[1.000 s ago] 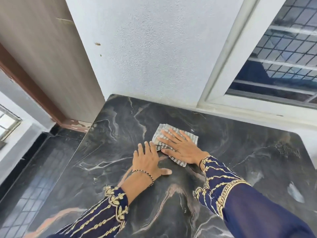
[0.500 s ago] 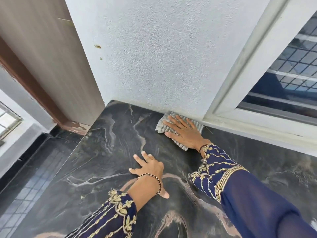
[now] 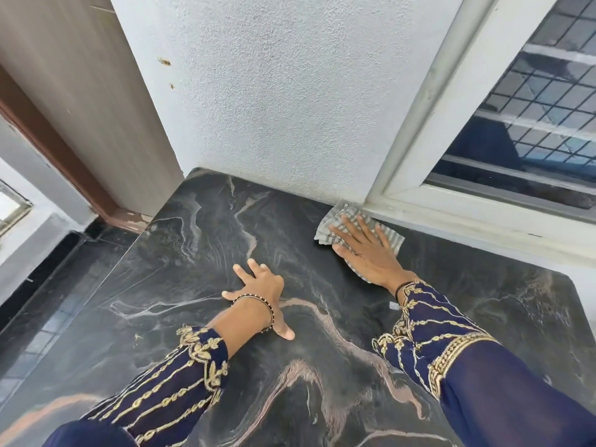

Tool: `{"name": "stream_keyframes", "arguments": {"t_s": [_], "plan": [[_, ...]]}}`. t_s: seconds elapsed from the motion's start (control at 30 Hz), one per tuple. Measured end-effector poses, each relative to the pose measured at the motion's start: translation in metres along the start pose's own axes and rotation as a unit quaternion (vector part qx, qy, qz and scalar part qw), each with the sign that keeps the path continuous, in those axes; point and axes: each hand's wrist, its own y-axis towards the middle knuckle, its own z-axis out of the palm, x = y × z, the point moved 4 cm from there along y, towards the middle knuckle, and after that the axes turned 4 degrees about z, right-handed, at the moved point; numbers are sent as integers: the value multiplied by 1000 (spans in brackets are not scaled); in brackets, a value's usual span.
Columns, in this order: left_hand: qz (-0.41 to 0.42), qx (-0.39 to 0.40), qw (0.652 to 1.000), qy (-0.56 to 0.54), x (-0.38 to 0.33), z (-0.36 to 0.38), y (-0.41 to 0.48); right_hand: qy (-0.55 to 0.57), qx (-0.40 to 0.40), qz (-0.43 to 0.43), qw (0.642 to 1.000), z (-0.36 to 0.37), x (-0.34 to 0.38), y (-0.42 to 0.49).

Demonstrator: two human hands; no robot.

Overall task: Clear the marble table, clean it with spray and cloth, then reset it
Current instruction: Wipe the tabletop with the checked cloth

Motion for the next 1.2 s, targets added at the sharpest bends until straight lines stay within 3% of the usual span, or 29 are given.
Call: {"name": "stream_keyframes", "arguments": {"t_s": [0.2, 0.37, 0.43, 0.8, 1.0, 1.2], "plan": [[12, -52, 998, -40, 6, 10, -6, -13, -13, -33, 999, 30, 38, -72], [109, -216, 967, -83, 13, 53, -41, -7, -15, -55, 998, 59, 77, -145], [150, -245, 953, -101, 12, 80, -71, -10, -16, -70, 997, 74, 95, -180], [179, -274, 939, -103, 29, 153, -196, -61, -45, -160, 984, 151, 174, -359], [185, -241, 946, -111, 17, 172, -212, -83, -35, -182, 979, 162, 161, -421], [218, -215, 950, -63, -16, 169, -209, -80, -13, -189, 979, 151, 136, -420]]}}
